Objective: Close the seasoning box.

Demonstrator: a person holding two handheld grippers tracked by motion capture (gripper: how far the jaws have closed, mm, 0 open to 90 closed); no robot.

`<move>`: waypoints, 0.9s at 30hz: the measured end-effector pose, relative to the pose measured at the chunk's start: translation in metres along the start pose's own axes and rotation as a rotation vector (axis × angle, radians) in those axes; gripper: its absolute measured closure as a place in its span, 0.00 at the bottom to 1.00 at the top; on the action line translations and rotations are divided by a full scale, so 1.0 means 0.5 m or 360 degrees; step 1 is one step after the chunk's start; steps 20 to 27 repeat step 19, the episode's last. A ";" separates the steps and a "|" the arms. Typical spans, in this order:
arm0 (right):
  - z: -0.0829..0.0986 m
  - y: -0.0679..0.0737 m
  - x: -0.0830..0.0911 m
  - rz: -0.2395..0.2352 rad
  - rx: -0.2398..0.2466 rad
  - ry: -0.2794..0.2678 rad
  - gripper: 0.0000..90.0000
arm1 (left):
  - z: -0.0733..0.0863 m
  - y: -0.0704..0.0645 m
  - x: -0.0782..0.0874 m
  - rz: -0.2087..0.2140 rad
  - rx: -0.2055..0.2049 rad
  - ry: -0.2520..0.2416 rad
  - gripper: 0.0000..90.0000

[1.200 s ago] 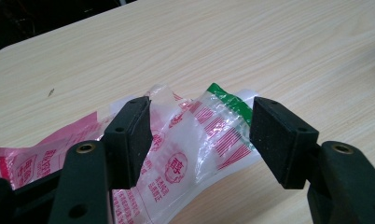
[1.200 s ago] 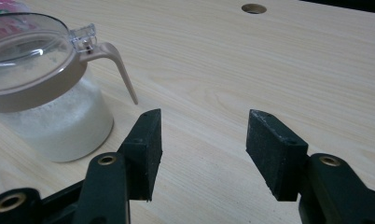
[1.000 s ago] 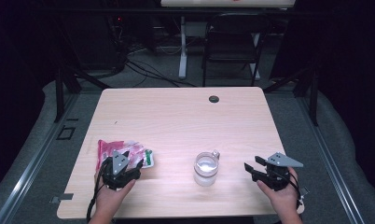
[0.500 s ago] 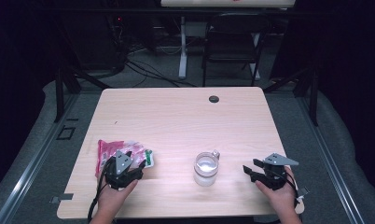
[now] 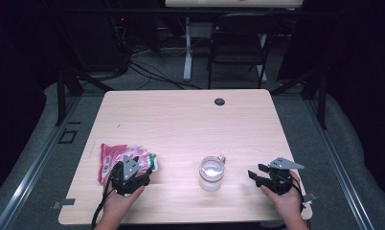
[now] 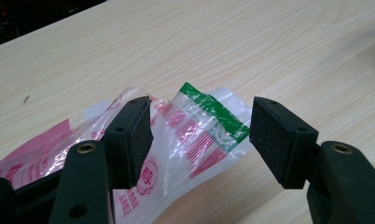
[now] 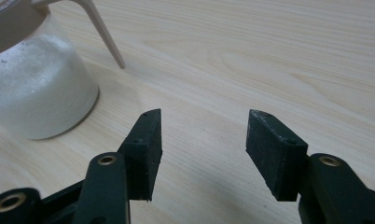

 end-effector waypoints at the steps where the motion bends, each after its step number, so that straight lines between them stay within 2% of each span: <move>1: -0.001 0.004 -0.002 0.0000 0.0006 0.0000 0.50 | 0.000 -0.001 -0.001 0.0002 -0.0003 0.0003 0.43; 8: -0.005 0.014 -0.007 -0.0010 0.0051 0.0008 0.50 | 0.000 -0.004 -0.003 0.0003 -0.0007 0.0007 0.43; 27: -0.005 0.014 -0.007 -0.0014 0.0042 0.0000 0.50 | -0.001 -0.005 -0.003 0.0003 -0.0007 0.0009 0.43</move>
Point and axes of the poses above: each handheld gripper's, and its own axes: x roughly backward along the jaws, z roughly out of its underside, y roughly to its left, the point moved 6 cm from there along -x, roughly forward along the jaws, and after that the axes turned 10 degrees about y, right-handed, at the moved point
